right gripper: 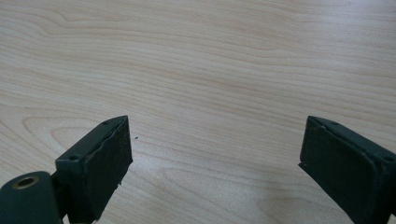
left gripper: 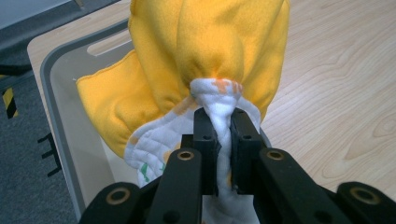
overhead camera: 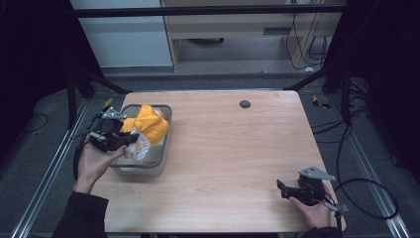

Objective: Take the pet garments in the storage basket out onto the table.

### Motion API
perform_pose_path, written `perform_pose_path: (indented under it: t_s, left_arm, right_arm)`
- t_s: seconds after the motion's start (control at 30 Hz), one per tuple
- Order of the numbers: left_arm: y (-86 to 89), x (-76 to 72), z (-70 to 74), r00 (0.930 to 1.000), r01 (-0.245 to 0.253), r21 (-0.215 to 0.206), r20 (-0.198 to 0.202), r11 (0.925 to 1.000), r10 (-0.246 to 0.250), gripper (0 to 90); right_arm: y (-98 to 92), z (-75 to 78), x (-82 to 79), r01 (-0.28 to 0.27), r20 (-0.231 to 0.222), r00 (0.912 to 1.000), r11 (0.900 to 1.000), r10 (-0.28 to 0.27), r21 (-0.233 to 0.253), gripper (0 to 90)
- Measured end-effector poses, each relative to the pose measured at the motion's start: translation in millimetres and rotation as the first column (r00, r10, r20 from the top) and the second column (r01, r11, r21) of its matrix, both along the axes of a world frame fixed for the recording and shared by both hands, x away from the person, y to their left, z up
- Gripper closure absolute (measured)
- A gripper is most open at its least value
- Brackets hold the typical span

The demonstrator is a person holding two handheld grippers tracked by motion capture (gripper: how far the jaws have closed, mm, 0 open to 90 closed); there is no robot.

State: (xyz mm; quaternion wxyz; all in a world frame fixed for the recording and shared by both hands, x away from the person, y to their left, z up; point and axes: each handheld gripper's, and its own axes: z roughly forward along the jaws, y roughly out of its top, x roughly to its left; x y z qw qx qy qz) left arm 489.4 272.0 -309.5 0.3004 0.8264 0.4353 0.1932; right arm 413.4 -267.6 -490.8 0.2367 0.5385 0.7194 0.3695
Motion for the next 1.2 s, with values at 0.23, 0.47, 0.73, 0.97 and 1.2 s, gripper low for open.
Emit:
perform_pose_path:
  t_s: [0.23,0.47,0.73,0.97,1.2]
  left_arm:
    - [-11.4,-7.5,5.7,0.9989,0.046,0.012,0.006,0.9989,-0.046,83.2]
    - [-23.8,-13.8,9.2,0.9956,0.093,0.017,0.011,0.9955,-0.093,83.2]
    - [-41.7,-19.8,9.6,0.9886,0.150,0.020,0.010,0.9885,-0.150,83.2]
    - [-53.7,-23.6,8.5,0.9826,0.185,0.018,0.010,0.9825,-0.186,83.2]
    - [-68.2,-26.2,6.7,0.9755,0.219,0.016,0.015,0.9755,-0.220,83.2]
  right_arm:
    - [0.0,0.1,0.0,0.000,0.000,1.0000,1.000,0.000,0.000,9.0]
    - [0.1,0.1,-0.2,0.001,0.000,1.0000,1.000,-0.001,0.002,9.0]
    - [-0.3,-0.1,0.0,0.002,0.004,1.0000,1.000,-0.002,-0.002,9.0]
    - [-0.4,0.2,-0.2,0.003,0.008,1.0000,1.000,-0.003,-0.003,9.0]
    - [0.0,1.8,-1.3,0.005,0.010,0.9999,1.000,-0.005,0.007,9.0]
